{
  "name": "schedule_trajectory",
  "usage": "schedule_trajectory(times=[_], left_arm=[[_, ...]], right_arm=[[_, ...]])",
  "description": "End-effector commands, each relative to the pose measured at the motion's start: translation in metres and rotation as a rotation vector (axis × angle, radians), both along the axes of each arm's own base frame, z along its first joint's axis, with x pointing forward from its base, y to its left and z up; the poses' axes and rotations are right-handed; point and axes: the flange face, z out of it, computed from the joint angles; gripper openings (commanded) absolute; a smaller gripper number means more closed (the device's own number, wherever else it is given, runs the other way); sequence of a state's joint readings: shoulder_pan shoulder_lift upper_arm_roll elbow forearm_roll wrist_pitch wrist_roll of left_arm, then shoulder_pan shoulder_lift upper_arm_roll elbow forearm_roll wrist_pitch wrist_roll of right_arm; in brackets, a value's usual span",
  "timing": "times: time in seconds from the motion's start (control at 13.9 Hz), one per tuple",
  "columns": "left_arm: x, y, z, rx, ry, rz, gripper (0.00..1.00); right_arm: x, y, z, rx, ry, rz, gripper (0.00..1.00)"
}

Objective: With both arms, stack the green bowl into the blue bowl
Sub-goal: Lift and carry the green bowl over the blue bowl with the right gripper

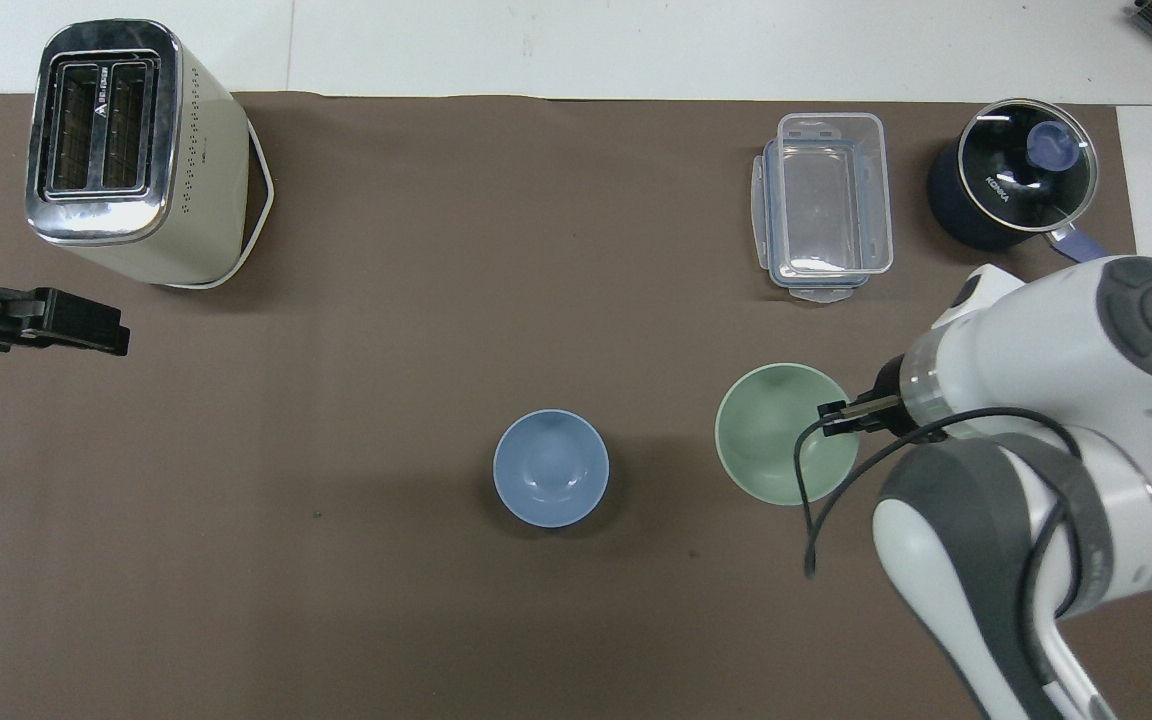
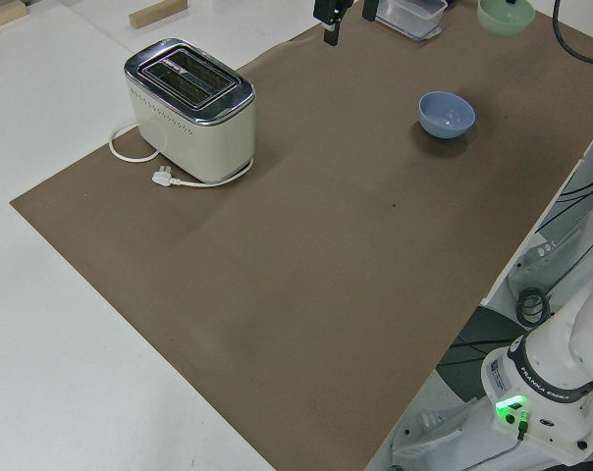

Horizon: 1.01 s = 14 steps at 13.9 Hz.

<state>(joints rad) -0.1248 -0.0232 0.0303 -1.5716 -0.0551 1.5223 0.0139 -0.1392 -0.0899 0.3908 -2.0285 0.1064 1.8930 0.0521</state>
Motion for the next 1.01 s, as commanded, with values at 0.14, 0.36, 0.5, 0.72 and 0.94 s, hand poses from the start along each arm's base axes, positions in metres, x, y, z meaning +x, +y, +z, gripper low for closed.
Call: schedule_trajectory(times=[0.14,0.36,0.5,0.72,0.94], left_arm=[[-0.013,0.005,0.0,0.021,0.025,-0.049,1.0],[-0.01,0.007,0.002,0.034,0.012,-0.048,1.0],[-0.01,0.008,0.002,0.045,0.009,-0.048,1.0],[-0.01,0.007,0.002,0.043,0.008,-0.049,1.0],[-0.011,0.007,0.005,0.04,0.001,-0.048,1.0]], right_arm=[[-0.015,0.107,-0.028,0.055,-0.031,-0.095,0.0],[-0.02,0.135,-0.052,0.071,-0.015,-0.097,0.0],[-0.024,0.155,-0.064,0.082,-0.013,-0.129,0.0],[-0.029,0.169,-0.077,0.085,0.001,-0.132,0.0],[-0.027,0.169,-0.08,0.086,0.003,-0.138,0.0]])
